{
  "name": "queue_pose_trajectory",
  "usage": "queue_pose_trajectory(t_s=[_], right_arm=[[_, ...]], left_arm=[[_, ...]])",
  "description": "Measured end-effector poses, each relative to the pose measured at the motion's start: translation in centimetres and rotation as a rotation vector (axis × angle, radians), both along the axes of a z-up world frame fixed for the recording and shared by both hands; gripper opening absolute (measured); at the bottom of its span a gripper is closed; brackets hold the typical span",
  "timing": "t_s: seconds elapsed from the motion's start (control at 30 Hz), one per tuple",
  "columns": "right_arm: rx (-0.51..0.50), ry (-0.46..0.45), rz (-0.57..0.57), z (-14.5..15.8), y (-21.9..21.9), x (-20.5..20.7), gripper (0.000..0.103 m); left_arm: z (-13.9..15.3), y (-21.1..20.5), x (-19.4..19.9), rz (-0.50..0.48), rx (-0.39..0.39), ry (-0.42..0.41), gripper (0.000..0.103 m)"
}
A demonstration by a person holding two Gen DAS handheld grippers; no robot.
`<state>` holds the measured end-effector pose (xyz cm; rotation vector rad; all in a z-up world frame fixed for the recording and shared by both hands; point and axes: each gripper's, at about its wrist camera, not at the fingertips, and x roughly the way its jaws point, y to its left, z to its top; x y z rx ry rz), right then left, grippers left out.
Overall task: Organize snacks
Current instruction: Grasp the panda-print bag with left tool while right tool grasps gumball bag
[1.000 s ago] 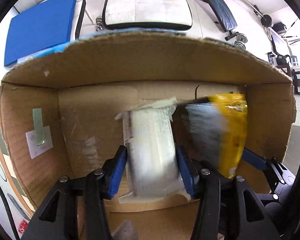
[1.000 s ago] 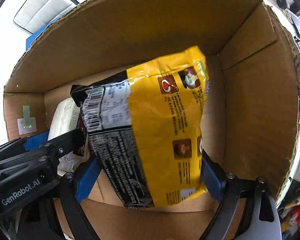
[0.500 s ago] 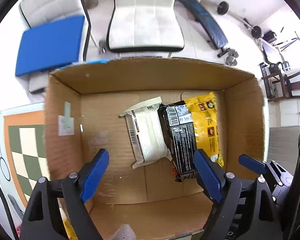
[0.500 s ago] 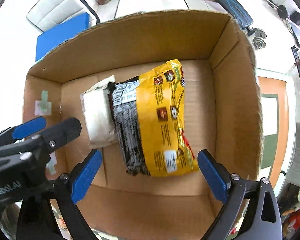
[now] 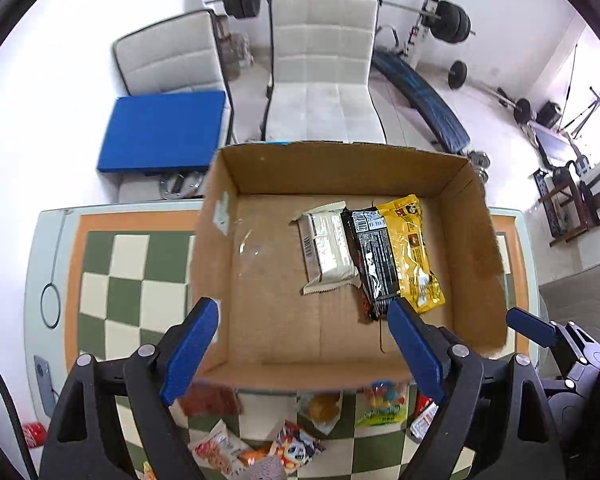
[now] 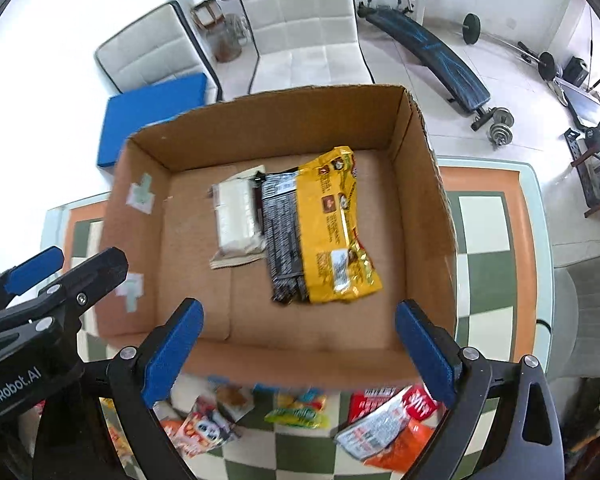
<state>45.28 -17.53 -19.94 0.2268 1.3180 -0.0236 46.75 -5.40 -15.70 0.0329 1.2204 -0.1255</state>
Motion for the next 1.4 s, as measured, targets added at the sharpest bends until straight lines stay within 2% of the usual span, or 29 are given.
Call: queue_pose_trajectory(t_s=[0.1, 0.23, 0.37, 0.53, 0.57, 0.73, 0.8, 0.83, 0.93, 1.03, 1.07, 1.1, 1.13, 1.2, 1.3, 1.4], right_arm=[[0.024, -0.019, 0.004, 0.9, 0.6, -2.1, 0.099], [0.038, 0.019, 0.02, 0.2, 1.3, -5.4, 0.099], [0.087, 0.146, 0.0, -3.8, 1.0, -8.6, 0.098], [0.124, 0.242, -0.061, -9.4, 0.7, -9.7, 0.094], [0.123, 0.252, -0.066, -10.4, 0.8, -9.5, 0.093], [0.056, 0.301, -0.086, -14.9, 1.2, -8.1, 0.088], [0.046, 0.322, -0.102, -16.3, 1.0, -7.7, 0.081], [0.047, 0.321, -0.103, -16.7, 0.9, -7.6, 0.071], [0.083, 0.304, -0.084, -16.9, 0.8, -7.7, 0.055], [0.051, 0.328, -0.054, -16.6, 0.6, -8.6, 0.054], [0.05, 0.341, -0.049, -16.6, 0.2, -9.1, 0.054], [0.056, 0.356, -0.049, -16.7, -0.2, -9.7, 0.054], [0.072, 0.373, -0.054, -16.8, -0.8, -10.3, 0.053], [0.106, 0.406, -0.072, -17.0, -2.1, -11.6, 0.053], [0.134, 0.446, -0.067, -17.1, -3.2, -13.7, 0.053], [0.154, 0.476, -0.057, -17.3, -3.8, -15.3, 0.053]], left_arm=[[0.9, 0.8, -2.5, 0.012, 0.012, -0.02, 0.087], [0.1, 2.2, -6.4, -0.003, 0.099, -0.034, 0.087], [-4.1, 3.2, -9.9, -0.07, 0.203, 0.022, 0.087], [-11.0, 3.7, -12.2, -0.169, 0.251, 0.172, 0.087], [-12.3, 3.5, -12.6, -0.206, 0.267, 0.195, 0.087], [-15.4, 1.5, -13.7, -0.339, 0.297, 0.238, 0.087], [-16.0, 0.4, -14.2, -0.405, 0.319, 0.238, 0.087], [-16.6, -0.6, -14.6, -0.461, 0.336, 0.246, 0.087], [-18.4, -2.6, -15.5, -0.578, 0.419, 0.263, 0.087], [-20.3, -3.5, -15.8, -0.627, 0.459, 0.299, 0.087], [-20.7, -3.6, -15.8, -0.63, 0.456, 0.308, 0.087], [-20.9, -3.7, -15.8, -0.63, 0.456, 0.312, 0.081], [-21.3, -3.6, -15.7, -0.615, 0.451, 0.321, 0.065], [-21.9, -2.8, -15.1, -0.544, 0.398, 0.391, 0.054], [-21.8, -0.9, -13.8, -0.39, 0.276, 0.455, 0.053], [-22.0, 1.9, -12.4, -0.173, 0.086, 0.565, 0.053]])
